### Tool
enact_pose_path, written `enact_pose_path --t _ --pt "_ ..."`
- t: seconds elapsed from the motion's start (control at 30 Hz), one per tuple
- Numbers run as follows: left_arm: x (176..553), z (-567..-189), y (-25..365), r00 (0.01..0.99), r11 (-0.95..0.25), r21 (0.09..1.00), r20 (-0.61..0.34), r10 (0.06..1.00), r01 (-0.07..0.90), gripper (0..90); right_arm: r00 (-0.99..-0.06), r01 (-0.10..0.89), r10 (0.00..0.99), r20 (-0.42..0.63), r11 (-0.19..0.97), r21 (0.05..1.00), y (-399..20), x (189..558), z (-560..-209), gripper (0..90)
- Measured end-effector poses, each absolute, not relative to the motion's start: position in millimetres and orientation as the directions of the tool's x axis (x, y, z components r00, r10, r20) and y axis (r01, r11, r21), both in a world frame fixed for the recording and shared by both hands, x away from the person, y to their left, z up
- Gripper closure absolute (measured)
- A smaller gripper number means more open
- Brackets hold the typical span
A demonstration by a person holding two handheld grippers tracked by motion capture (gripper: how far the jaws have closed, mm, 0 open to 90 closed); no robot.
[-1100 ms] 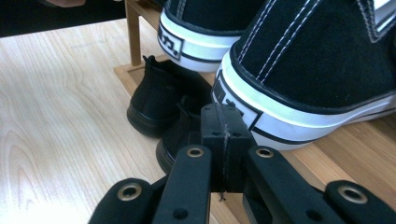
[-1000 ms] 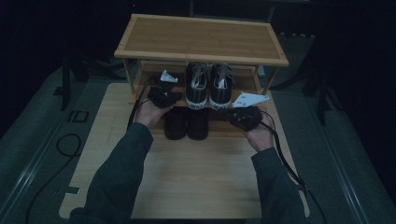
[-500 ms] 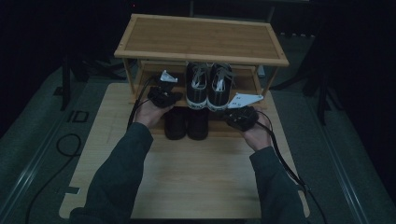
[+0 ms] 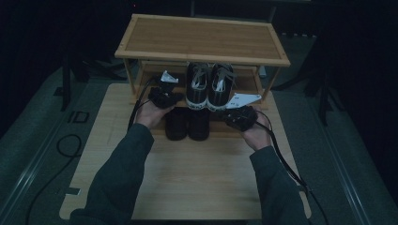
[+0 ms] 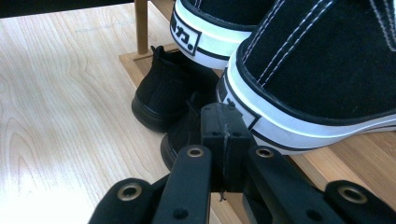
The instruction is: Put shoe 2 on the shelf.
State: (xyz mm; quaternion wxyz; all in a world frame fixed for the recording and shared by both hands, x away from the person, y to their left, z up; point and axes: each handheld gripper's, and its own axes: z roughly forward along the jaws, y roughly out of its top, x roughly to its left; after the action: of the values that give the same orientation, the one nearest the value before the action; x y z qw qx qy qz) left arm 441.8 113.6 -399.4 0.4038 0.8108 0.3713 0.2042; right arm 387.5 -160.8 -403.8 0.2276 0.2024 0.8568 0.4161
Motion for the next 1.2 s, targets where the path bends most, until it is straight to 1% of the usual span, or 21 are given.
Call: enact_pose_path --t 0.13,0.23,0.3,0.5,0.77,1.2 --pt "441 -400 114 0.641 -0.397 0.811 0.036 0.766 0.429 90.0 -0.813 0.157 0.538 -0.222 0.57 0.807 -161 387 -404 89.9" --pt "441 -401 115 0.642 -0.388 0.818 0.03 0.766 0.425 90.0 -0.811 0.171 0.549 -0.202 0.552 0.816 -165 387 -406 89.8" --pt "440 -401 114 0.64 -0.4 0.817 0.049 0.767 0.416 90.0 -0.808 0.174 0.552 -0.204 0.555 0.813 -167 386 -407 89.8" --pt "440 -401 113 0.634 -0.397 0.817 0.05 0.771 0.418 90.0 -0.8 0.176 0.567 -0.195 0.534 0.827 -174 383 -408 89.7" --pt "440 -401 112 0.619 -0.394 0.817 0.058 0.783 0.422 90.0 -0.792 0.201 0.582 -0.184 0.534 0.821 -184 383 -418 89.4" --pt "436 -395 115 0.616 -0.397 0.821 0.071 0.785 0.411 88.7 -0.78 0.223 0.601 -0.173 0.526 0.821 -191 383 -425 88.3"
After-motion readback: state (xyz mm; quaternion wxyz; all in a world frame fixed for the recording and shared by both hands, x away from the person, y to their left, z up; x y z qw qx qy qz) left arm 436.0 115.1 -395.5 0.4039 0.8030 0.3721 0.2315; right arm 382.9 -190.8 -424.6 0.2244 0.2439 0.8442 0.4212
